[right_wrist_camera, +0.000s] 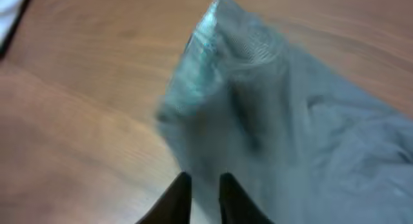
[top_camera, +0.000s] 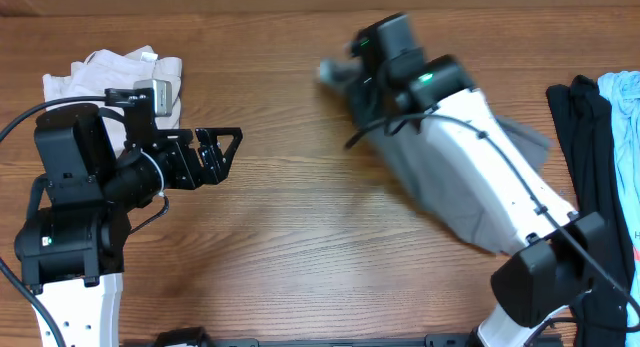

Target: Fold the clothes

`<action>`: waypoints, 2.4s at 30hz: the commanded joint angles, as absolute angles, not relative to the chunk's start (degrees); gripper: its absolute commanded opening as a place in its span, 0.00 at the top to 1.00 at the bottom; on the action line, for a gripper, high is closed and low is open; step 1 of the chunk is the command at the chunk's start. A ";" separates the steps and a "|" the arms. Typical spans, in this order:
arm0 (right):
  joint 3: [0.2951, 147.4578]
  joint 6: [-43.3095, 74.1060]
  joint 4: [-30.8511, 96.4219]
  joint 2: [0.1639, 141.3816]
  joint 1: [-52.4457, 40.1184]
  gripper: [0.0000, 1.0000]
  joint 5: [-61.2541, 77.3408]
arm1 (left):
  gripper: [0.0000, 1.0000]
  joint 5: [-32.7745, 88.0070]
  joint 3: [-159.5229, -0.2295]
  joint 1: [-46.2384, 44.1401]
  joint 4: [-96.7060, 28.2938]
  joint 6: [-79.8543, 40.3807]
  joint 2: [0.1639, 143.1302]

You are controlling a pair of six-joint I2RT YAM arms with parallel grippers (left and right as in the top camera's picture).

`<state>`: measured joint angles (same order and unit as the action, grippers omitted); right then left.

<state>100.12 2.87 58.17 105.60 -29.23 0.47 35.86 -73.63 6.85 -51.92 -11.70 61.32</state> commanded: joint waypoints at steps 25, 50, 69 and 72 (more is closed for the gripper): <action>82.04 12.36 69.80 105.71 -8.86 0.30 11.11 | 0.00 29.43 -75.16 7.03 -58.30 -7.25 64.99; 72.14 1.87 80.07 97.19 28.40 0.11 26.65 | 0.00 29.39 -75.16 7.05 -58.50 -4.86 67.20; 50.50 11.20 67.20 87.55 36.40 0.21 24.08 | 0.00 29.36 -75.16 7.05 -58.39 -4.21 67.26; 48.84 13.10 64.64 87.55 36.40 0.29 24.12 | 0.00 29.36 -75.16 7.05 -58.41 -4.21 67.42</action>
